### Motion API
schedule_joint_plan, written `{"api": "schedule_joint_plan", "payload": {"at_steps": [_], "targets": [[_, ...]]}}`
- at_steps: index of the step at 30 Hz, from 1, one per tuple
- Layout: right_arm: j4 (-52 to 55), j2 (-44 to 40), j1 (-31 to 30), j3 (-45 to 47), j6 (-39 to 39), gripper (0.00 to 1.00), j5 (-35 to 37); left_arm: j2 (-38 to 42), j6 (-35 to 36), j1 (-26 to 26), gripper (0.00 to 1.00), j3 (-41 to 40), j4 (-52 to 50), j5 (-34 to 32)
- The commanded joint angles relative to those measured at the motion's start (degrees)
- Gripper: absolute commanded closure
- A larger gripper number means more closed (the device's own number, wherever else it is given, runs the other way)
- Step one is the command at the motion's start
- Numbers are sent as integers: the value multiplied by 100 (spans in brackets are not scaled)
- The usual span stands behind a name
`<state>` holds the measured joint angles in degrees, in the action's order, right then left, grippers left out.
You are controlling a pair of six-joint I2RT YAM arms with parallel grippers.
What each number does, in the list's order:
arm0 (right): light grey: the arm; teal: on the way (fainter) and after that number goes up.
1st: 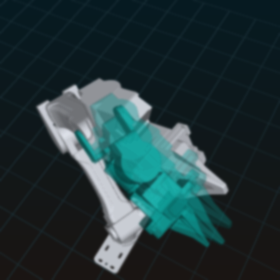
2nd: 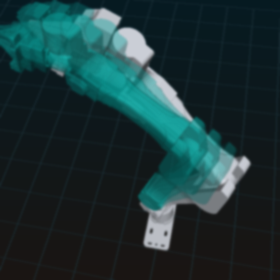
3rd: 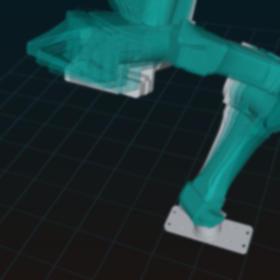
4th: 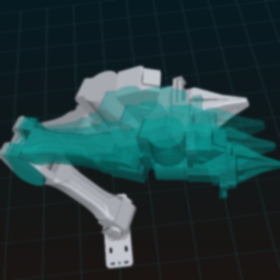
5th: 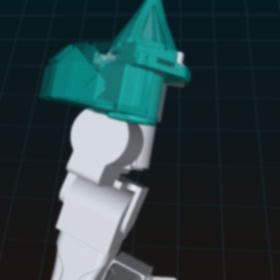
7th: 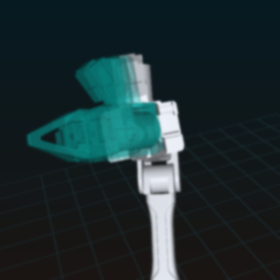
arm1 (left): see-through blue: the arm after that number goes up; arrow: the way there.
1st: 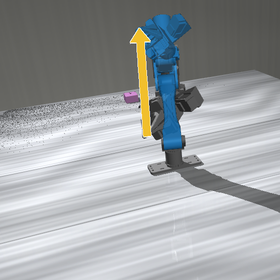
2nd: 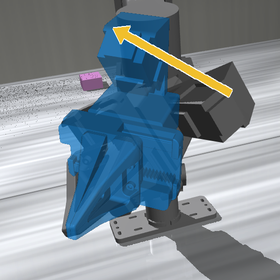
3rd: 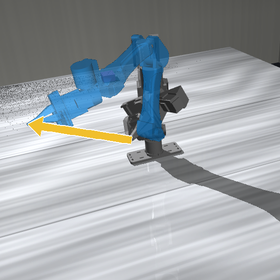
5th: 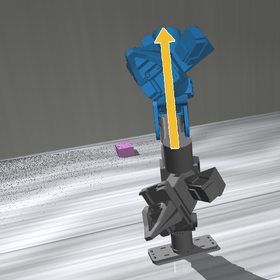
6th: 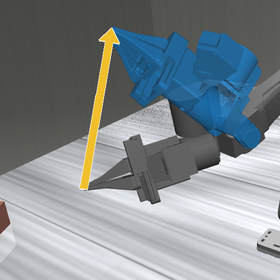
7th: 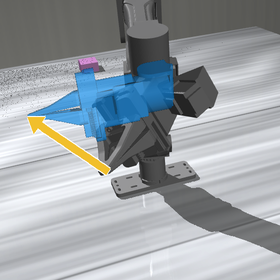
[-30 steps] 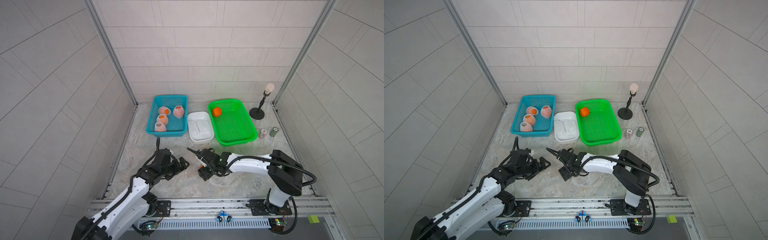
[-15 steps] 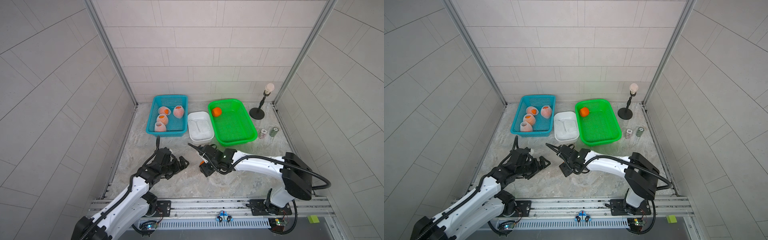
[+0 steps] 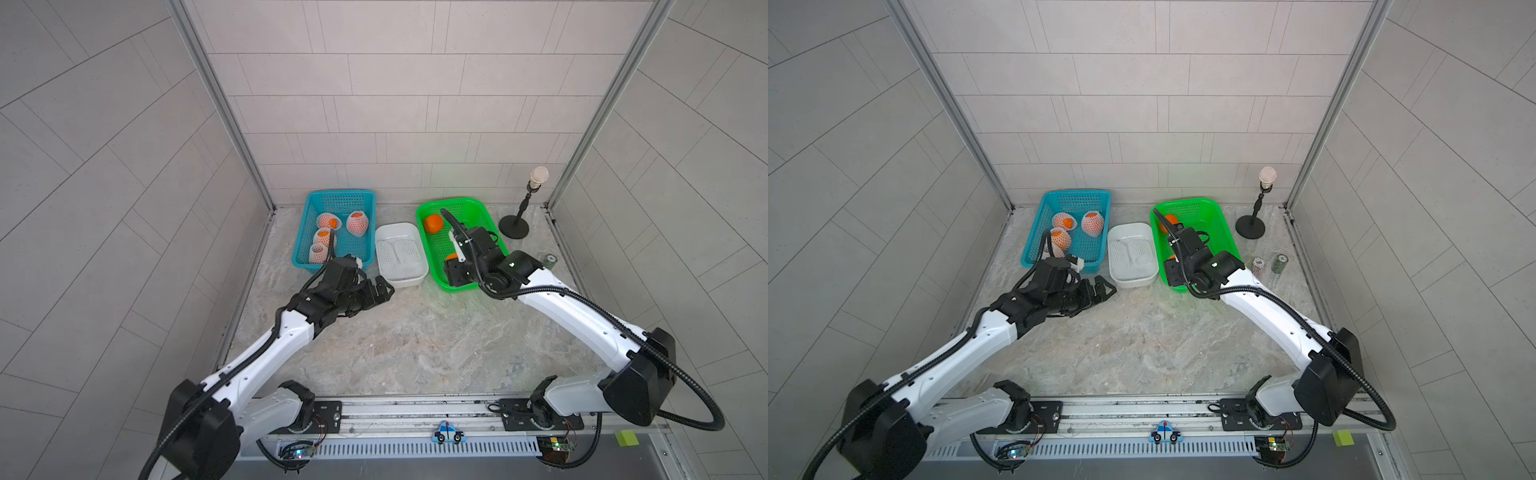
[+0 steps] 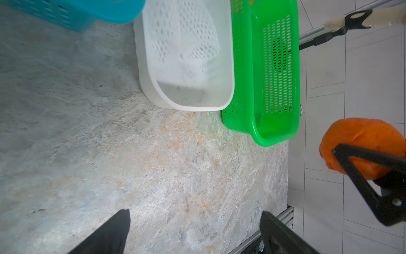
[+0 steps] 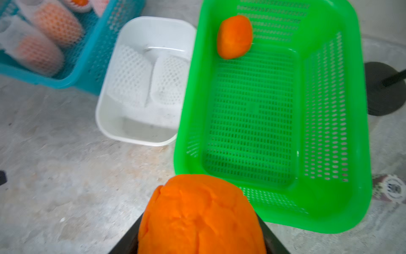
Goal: Remove foam nets from oranges
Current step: Place the orange in the basket.
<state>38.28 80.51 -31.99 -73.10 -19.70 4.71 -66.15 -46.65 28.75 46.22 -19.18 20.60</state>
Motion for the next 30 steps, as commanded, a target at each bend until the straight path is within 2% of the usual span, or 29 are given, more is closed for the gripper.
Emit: {"api": "schedule_joint_plan", "payload": {"at_steps": [1, 6, 15, 22, 30], "targets": [[-107, 477, 450, -258, 279, 49, 49, -465, 294, 78, 0, 418, 116, 32], [-97, 1659, 912, -1139, 335, 49, -4, -1000, 481, 78, 0, 782, 86, 9], [242, 3925, 1406, -3220, 502, 49, 106, -1424, 900, 75, 0, 947, 124, 10], [507, 5126, 1659, -4632, 514, 49, 265, -1585, 1049, 69, 0, 1027, 103, -47], [658, 6028, 1789, -5713, 450, 49, 371, -1654, 1081, 55, 0, 1021, 196, 23]]}}
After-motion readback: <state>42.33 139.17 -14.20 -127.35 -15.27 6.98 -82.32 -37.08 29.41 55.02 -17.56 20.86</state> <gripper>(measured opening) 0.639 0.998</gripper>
